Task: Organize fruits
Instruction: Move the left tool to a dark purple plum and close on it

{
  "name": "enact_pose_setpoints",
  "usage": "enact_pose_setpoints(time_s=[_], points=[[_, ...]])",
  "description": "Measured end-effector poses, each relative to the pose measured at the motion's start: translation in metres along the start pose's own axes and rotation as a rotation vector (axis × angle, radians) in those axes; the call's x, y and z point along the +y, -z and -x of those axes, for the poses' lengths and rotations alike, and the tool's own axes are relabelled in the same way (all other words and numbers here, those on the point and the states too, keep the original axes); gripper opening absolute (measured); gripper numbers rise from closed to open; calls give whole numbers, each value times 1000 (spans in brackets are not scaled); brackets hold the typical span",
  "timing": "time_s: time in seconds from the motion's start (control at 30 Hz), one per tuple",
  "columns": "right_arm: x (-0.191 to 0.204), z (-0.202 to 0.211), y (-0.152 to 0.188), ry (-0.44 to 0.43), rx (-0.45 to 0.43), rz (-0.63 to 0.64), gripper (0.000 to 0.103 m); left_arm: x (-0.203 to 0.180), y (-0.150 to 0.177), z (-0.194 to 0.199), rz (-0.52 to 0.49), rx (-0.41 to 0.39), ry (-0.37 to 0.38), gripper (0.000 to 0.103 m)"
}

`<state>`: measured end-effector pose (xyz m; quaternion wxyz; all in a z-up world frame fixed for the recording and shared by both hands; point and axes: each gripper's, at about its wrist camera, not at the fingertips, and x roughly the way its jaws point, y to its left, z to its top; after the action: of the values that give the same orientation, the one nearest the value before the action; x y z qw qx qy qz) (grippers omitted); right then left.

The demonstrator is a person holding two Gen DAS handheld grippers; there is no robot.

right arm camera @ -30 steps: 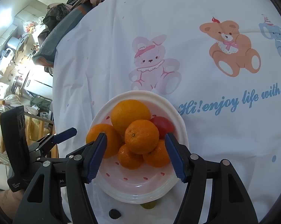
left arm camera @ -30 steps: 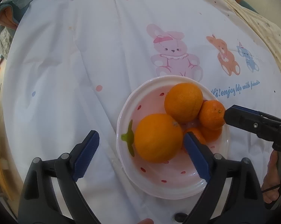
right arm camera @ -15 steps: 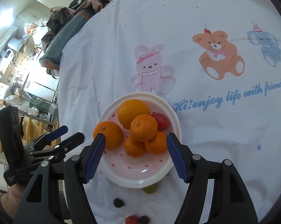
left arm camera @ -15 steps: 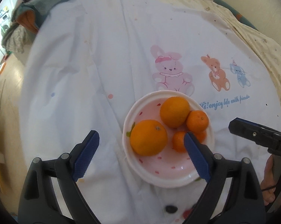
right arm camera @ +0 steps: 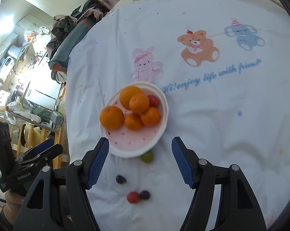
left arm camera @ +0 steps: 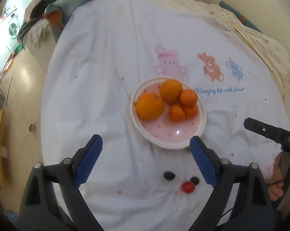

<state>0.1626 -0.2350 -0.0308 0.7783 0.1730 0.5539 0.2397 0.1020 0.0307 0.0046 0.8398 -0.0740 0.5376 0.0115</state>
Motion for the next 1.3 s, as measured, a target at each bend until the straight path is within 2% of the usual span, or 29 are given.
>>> enact_pose_setpoints(time_s=[0.3, 0.4, 0.43, 0.47, 0.63, 0.73, 0.8, 0.87, 1.17, 1.23, 1.27, 1.3], points=[[-14, 15, 63, 0, 6, -75, 70, -14, 46, -28, -37, 88, 8, 90], [-23, 14, 70, 4, 8, -114, 70, -17, 58, -42, -74, 87, -8, 87], [-26, 14, 70, 4, 4, -131, 70, -20, 62, -49, -89, 93, -34, 85], [-28, 13, 70, 10, 0, -139, 70, -22, 65, -53, -99, 101, -49, 79], [-32, 9, 66, 53, -10, -148, 70, -42, 76, -70, -188, 151, -23, 76], [-32, 10, 64, 78, -31, -150, 70, -51, 80, -78, -217, 177, -11, 66], [-33, 10, 63, 83, -37, -148, 70, -52, 81, -84, -223, 190, -4, 50], [-34, 10, 63, 78, -34, -152, 70, -53, 81, -90, -233, 210, -5, 42], [-39, 9, 64, 89, -22, -165, 70, -61, 79, -106, -220, 258, 33, 41], [-41, 7, 64, 92, -15, -173, 70, -66, 80, -109, -237, 250, 29, 32], [-42, 7, 64, 93, -13, -175, 70, -67, 80, -112, -246, 255, 19, 21], [-42, 6, 64, 94, -12, -175, 70, -68, 81, -115, -255, 262, 6, 20]])
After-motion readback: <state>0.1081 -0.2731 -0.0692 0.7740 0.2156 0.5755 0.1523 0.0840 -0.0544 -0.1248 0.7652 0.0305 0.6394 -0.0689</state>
